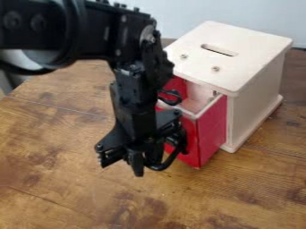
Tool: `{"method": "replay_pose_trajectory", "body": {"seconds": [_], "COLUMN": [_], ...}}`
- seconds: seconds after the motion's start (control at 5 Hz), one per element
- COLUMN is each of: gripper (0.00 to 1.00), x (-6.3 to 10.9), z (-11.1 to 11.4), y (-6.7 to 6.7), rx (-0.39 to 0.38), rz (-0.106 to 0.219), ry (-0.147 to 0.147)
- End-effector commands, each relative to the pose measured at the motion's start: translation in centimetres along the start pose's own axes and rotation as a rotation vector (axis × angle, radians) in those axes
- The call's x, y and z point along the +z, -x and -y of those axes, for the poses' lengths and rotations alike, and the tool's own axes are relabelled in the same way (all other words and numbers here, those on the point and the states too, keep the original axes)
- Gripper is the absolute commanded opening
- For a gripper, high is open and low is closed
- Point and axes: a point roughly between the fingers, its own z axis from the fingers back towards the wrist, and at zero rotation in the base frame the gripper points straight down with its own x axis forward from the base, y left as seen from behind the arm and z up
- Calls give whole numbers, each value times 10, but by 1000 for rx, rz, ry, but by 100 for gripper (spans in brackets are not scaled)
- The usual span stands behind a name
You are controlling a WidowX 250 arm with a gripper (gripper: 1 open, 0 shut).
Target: Open the drawer
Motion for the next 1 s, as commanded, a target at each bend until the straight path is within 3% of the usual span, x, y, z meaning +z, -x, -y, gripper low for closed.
{"method": "replay_pose_trajectory", "body": {"seconds": [0.0, 0.2, 0.4, 0.8], "gripper": [0, 0, 0, 0], "x": [19, 24, 26, 32], "z": [3, -6, 1, 15], "y": [1, -8, -11, -16], "rx": [-35, 4, 13, 9], "rz": [25, 9, -6, 39], "ry": [27, 26, 62, 121]}}
